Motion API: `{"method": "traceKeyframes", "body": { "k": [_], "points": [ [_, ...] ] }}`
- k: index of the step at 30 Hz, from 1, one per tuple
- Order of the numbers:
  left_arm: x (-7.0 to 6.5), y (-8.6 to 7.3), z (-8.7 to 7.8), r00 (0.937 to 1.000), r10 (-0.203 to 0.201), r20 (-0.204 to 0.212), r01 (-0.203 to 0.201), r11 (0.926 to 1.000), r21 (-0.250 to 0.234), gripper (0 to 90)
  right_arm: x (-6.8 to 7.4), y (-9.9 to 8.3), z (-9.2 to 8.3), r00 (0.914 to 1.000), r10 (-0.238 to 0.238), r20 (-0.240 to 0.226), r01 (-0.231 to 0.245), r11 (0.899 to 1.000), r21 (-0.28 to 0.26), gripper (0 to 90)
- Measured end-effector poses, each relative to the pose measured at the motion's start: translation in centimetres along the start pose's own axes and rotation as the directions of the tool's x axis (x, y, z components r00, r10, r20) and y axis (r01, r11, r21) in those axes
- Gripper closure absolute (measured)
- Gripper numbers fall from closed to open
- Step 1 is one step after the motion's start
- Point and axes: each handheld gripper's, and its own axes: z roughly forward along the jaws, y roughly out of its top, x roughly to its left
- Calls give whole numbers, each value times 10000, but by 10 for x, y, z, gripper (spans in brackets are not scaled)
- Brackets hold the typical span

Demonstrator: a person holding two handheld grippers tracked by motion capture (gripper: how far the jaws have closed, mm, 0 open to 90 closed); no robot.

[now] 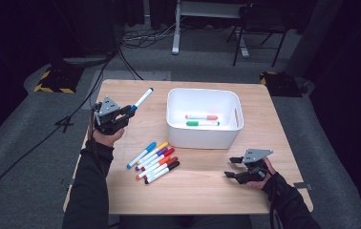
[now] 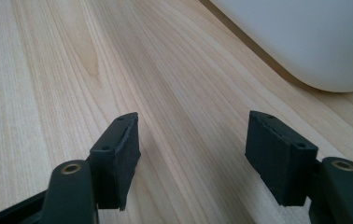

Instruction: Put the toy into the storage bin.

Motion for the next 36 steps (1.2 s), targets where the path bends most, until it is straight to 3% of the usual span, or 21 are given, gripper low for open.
{"method": "traceKeyframes", "body": {
  "k": [2, 18, 28, 36],
  "points": [
    [-1, 4, -2, 9999, -112, -8, 112, 9998, -160, 741, 0, 0, 0, 10000, 2, 2, -2, 10000, 3, 352],
    [-11, 37, -7, 9971, 592, 479, -562, 9966, -602, 741, 0, 0, 0, 10000, 8, 33, -8, 10000, 10, 349],
    [-25, 57, -1, 9854, 1122, 1279, -1056, 9928, -571, 742, 0, 0, 0, 10000, -3, 40, 3, 10000, 8, 349],
    [-39, 66, 10, 9756, 1423, 1673, -1356, 9895, -511, 741, 0, 0, 0, 10000, -8, 38, 7, 10000, 10, 349]
  ]
}}
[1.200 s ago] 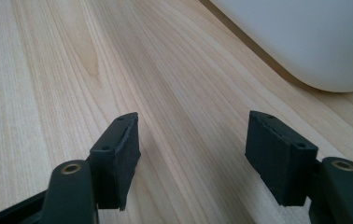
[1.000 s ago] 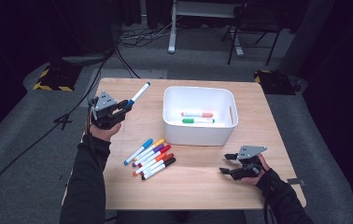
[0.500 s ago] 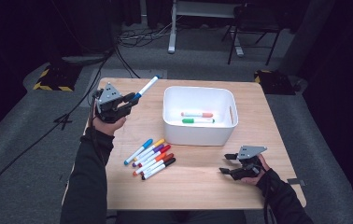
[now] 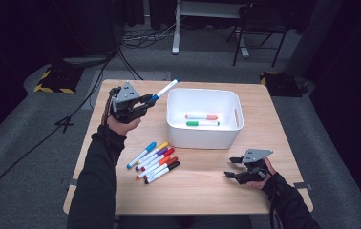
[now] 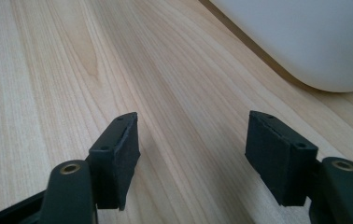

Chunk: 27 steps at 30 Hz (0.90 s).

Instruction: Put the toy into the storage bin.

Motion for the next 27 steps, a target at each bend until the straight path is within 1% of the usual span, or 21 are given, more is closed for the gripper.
{"method": "traceKeyframes", "body": {
  "k": [4, 5, 6, 7, 9, 10, 11, 12, 13, 14, 15, 16, 17, 19, 20, 21, 23, 24, 25, 26, 27],
  "points": [
    [-4, 5, 7, 9995, 224, 222, -227, 9996, 156, 741, 0, 0, 0, 10000, 8, 8, -8, 10000, -6, 349],
    [-5, 6, 10, 9990, 254, 376, -262, 9994, 213, 741, 0, 0, 0, 10000, 6, 1, -6, 10000, 0, 349],
    [-6, 7, 12, 9989, 187, 428, -194, 9997, 153, 741, 0, 0, 0, 10000, 3, 1, -3, 10000, 2, 349],
    [-7, 9, 15, 9980, 237, 579, -250, 9995, 216, 741, 0, 0, 0, 10000, 0, 3, 0, 10000, -1, 349],
    [-8, 11, 18, 9970, 318, 702, -340, 9990, 293, 741, 0, 0, 0, 10000, -2, 1, 2, 10000, 0, 349],
    [-9, 14, 21, 9954, 412, 865, -445, 9983, 365, 741, 0, 0, 0, 10000, -2, 1, 2, 10000, 0, 349],
    [-10, 15, 23, 9948, 483, 899, -518, 9980, 370, 741, 0, 0, 0, 10000, 1, 7, -1, 10000, -2, 349],
    [-12, 16, 24, 9933, 477, 1057, -524, 9977, 430, 741, 0, 0, 0, 10000, -2, 2, 2, 10000, -3, 349],
    [-13, 17, 26, 9925, 560, 1089, -614, 9970, 469, 741, 0, 0, 0, 10000, 2, 3, -2, 10000, -4, 349],
    [-15, 18, 29, 9904, 602, 1245, -673, 9963, 537, 741, 0, 0, 0, 10000, -1, 3, 1, 10000, -2, 349],
    [-17, 20, 32, 9893, 724, 1267, -803, 9951, 581, 741, 0, 0, 0, 10000, 1, 0, -1, 10000, -2, 349],
    [-18, 20, 34, 9866, 806, 1420, -914, 9932, 715, 741, 0, 0, 0, 10000, -6, 1, 6, 10000, -1, 349],
    [-19, 21, 36, 9837, 1000, 1497, -1134, 9900, 839, 741, 0, 0, 0, 10000, 1, 5, -1, 10000, -3, 349],
    [-22, 22, 40, 9816, 1037, 1603, -1195, 9886, 920, 741, 0, 0, 0, 10000, 1, 5, -1, 10000, -5, 349],
    [-23, 22, 43, 9798, 1015, 1722, -1185, 9887, 917, 741, 0, 0, 0, 10000, -2, 1, 2, 10000, 1, 349],
    [-24, 22, 44, 9781, 1090, 1773, -1272, 9873, 947, 741, 0, 0, 0, 10000, -2, 2, 2, 10000, 0, 349],
    [-27, 24, 49, 9726, 1193, 1997, -1421, 9844, 1038, 741, 0, 0, 0, 10000, 3, -7, -3, 10000, 1, 349],
    [-28, 25, 51, 9710, 1171, 2082, -1406, 9848, 1015, 741, 0, 0, 0, 10000, 6, -7, -6, 10000, -1, 349],
    [-29, 26, 53, 9686, 1227, 2162, -1490, 9827, 1098, 741, 0, 0, 0, 10000, 1, -6, -1, 10000, 0, 349],
    [-31, 27, 55, 9663, 1247, 2253, -1525, 9821, 1105, 741, 0, 0, 0, 10000, 2, -8, -2, 10000, 0, 349],
    [-31, 27, 56, 9655, 1310, 2252, -1585, 9813, 1089, 741, 0, 0, 0, 10000, 3, 0, -3, 10000, -3, 349]
  ]
}}
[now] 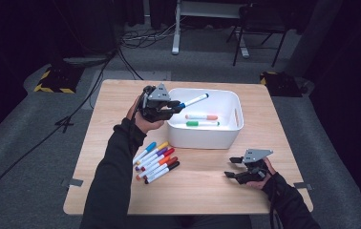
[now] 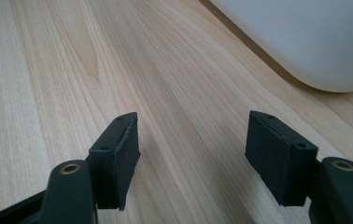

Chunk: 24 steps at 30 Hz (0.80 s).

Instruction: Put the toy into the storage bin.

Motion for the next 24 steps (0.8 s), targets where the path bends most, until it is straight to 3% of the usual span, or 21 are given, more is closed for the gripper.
{"method": "traceKeyframes", "body": {
  "k": [7, 8, 11, 14, 18, 23, 24],
  "points": [
    [-5, 11, 17, 9993, 35, 368, -41, 9999, 154, 741, 0, 0, 0, 10000, -1, 1, 1, 10000, -2, 349],
    [-5, 12, 19, 9992, 187, 345, -194, 9996, 206, 741, 0, 0, 0, 10000, 7, 3, -7, 10000, 0, 349],
    [-7, 15, 27, 9989, 63, 461, -73, 9997, 216, 741, 0, 0, 0, 10000, 12, 3, -12, 10000, 2, 349],
    [-8, 19, 34, 9977, 359, 568, -386, 9982, 466, 741, 0, 0, 0, 10000, -5, 9, 5, 10000, -3, 349],
    [-12, 21, 44, 9967, 294, 761, -341, 9976, 606, 741, 0, 0, 0, 10000, -10, -3, 10, 10000, -1, 349],
    [-15, 24, 54, 9939, 469, 999, -566, 9938, 960, 741, 1, 0, 0, 10000, 49, 23, -49, 10000, 36, 348],
    [-15, 25, 56, 9950, 492, 867, -571, 9942, 913, 741, 1, 0, -1, 10000, 57, 25, -57, 10000, 40, 348]
  ]
}}
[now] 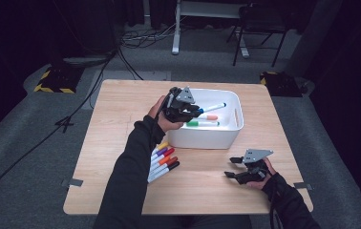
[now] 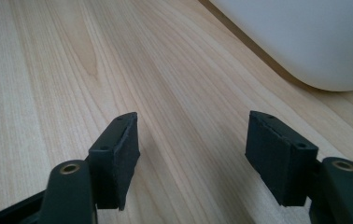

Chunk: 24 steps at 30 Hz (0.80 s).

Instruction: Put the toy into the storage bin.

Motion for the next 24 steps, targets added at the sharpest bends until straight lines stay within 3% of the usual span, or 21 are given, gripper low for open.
{"method": "traceKeyframes", "body": {
  "k": [3, 6, 9, 18, 24],
  "points": [
    [-2, 3, 7, 9994, 136, 316, -142, 9997, 189, 741, 0, 0, 0, 10000, -5, 6, 5, 10000, -6, 348],
    [-4, 4, 12, 9991, 277, 334, -282, 9995, 146, 741, 0, 0, 0, 10000, 3, 8, -3, 10000, -1, 347],
    [-6, 5, 16, 9981, 227, 573, -239, 9995, 192, 741, 0, 0, 0, 10000, 4, 12, -4, 10000, -2, 347],
    [-10, 7, 25, 9929, 550, 1056, -605, 9969, 496, 741, 0, 0, 0, 10000, -16, 25, 17, 10000, -14, 347],
    [-12, 7, 28, 9834, 894, 1578, -1033, 9912, 824, 741, 0, 0, 0, 10000, 30, 26, -30, 10000, 8, 347]
  ]
}}
